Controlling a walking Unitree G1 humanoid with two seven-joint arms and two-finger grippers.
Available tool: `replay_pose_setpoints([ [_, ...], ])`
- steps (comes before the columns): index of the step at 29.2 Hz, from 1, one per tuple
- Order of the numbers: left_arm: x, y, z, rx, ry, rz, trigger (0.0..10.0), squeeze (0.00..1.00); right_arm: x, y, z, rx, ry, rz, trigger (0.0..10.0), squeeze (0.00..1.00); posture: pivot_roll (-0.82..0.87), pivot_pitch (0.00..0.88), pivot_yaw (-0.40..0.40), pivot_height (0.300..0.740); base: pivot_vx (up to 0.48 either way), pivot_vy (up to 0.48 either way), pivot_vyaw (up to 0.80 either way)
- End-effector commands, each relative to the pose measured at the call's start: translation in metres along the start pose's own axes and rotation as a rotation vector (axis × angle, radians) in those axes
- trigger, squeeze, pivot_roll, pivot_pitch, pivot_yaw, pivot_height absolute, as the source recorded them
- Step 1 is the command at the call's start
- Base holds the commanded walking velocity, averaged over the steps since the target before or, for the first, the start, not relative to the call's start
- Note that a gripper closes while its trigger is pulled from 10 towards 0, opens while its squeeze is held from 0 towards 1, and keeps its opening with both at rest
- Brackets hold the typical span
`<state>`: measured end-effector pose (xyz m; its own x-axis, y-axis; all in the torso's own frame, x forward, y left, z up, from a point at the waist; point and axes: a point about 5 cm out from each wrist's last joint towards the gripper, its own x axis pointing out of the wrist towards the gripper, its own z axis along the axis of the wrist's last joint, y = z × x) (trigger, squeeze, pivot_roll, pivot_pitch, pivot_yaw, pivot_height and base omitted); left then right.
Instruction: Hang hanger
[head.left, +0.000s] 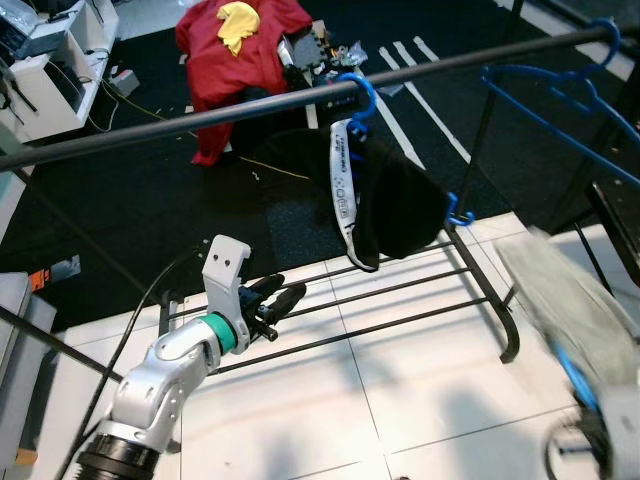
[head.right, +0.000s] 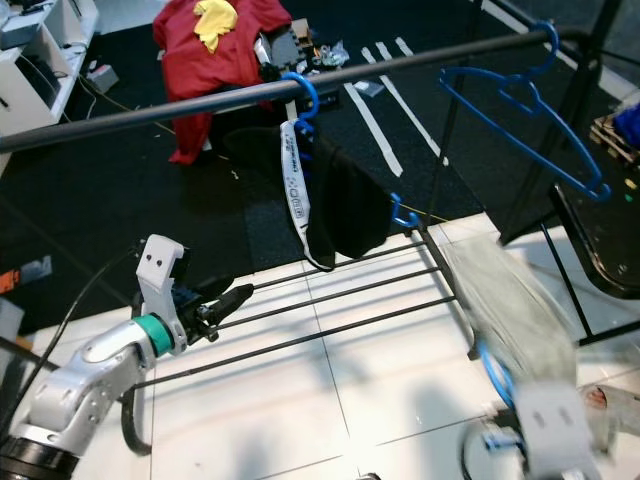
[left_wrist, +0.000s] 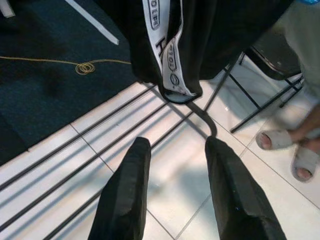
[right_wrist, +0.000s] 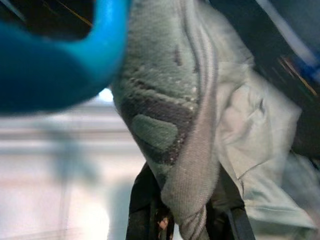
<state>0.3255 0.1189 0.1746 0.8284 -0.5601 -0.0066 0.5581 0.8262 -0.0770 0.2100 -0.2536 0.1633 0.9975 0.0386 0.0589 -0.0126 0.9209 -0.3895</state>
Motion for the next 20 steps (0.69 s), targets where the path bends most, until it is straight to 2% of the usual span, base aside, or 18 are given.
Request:
replay_pose_setpoints([
  [1,-0.007,0.009,-0.005,0.010,0.019,0.051,10.0,0.00,-0.002,0.011,-0.001,0.041,0.014,0.080,0.0,0.00,-0.37,0.250,0.229,0.740,0.000,0.000,0.00],
  [2,-0.012,0.012,-0.004,0.043,0.006,0.112,10.0,0.00,0.008,0.024,0.004,0.086,-0.010,0.174,0.0,0.00,-0.34,0.242,0.211,0.740,0.000,0.000,0.00],
  [4,-0.012,0.012,-0.004,0.043,0.006,0.112,10.0,0.00,0.008,0.024,0.004,0.086,-0.010,0.174,0.0,0.00,-0.34,0.242,0.211,0.740,0.000,0.000,0.00],
  [5,-0.016,0.016,-0.005,0.071,0.004,0.170,10.0,0.00,0.012,0.034,0.004,0.132,-0.012,0.239,0.0,0.00,-0.33,0.237,0.199,0.740,0.000,0.000,0.00],
  [6,-0.024,0.019,-0.009,0.113,0.013,0.207,10.0,0.00,0.013,0.048,-0.004,0.189,0.025,0.298,0.0,0.00,-0.29,0.230,0.172,0.740,0.000,0.000,0.00],
  [7,-0.024,0.019,-0.009,0.113,0.013,0.207,10.0,0.00,0.013,0.048,-0.004,0.189,0.025,0.298,0.0,0.00,-0.29,0.230,0.172,0.740,0.000,0.000,0.00],
  [8,-0.033,0.020,-0.015,0.156,0.030,0.225,10.0,0.00,0.012,0.059,-0.017,0.230,0.080,0.321,0.0,0.00,-0.29,0.229,0.169,0.740,0.000,0.000,0.00],
  [9,-0.041,0.019,-0.021,0.185,0.049,0.222,10.0,0.00,0.007,0.066,-0.035,0.247,0.153,0.295,0.0,0.00,-0.27,0.228,0.155,0.740,0.000,0.000,0.00],
  [10,-0.041,0.019,-0.021,0.185,0.049,0.222,10.0,0.00,0.007,0.066,-0.035,0.247,0.153,0.295,0.0,0.00,-0.27,0.228,0.155,0.740,0.000,0.000,0.00],
  [11,-0.046,0.017,-0.025,0.210,0.060,0.216,10.0,0.00,0.002,0.069,-0.050,0.261,0.211,0.263,0.0,0.00,-0.27,0.228,0.155,0.740,0.000,0.000,0.00],
  [12,-0.046,0.017,-0.025,0.210,0.060,0.216,10.0,0.00,0.002,0.069,-0.050,0.261,0.211,0.263,0.0,0.00,-0.27,0.228,0.155,0.740,0.000,0.000,0.00],
  [13,-0.051,0.015,-0.029,0.226,0.075,0.205,10.0,0.00,-0.007,0.071,-0.067,0.278,0.280,0.195,0.0,0.00,-0.26,0.227,0.150,0.740,0.000,0.000,0.00],
  [15,-0.051,0.015,-0.029,0.226,0.075,0.205,10.0,0.00,-0.007,0.071,-0.067,0.278,0.280,0.195,0.0,0.00,-0.26,0.227,0.150,0.740,0.000,0.000,0.00],
  [16,-0.054,0.014,-0.033,0.237,0.088,0.199,10.0,0.00,-0.018,0.078,-0.083,0.311,0.348,0.158,0.0,0.00,-0.26,0.223,0.152,0.740,0.000,0.000,0.00],
  [17,-0.054,0.014,-0.033,0.237,0.088,0.199,10.0,0.00,-0.018,0.078,-0.083,0.311,0.348,0.158,0.0,0.00,-0.26,0.223,0.152,0.740,0.000,0.000,0.00],
  [18,-0.055,0.013,-0.036,0.243,0.098,0.195,10.0,0.00,-0.027,0.088,-0.093,0.318,0.394,0.170,0.0,0.00,-0.27,0.223,0.164,0.740,0.000,0.000,0.00],
  [20,-0.055,0.013,-0.036,0.243,0.098,0.195,10.0,0.00,-0.027,0.088,-0.093,0.318,0.394,0.170,0.0,0.00,-0.27,0.223,0.164,0.740,0.000,0.000,0.00],
])
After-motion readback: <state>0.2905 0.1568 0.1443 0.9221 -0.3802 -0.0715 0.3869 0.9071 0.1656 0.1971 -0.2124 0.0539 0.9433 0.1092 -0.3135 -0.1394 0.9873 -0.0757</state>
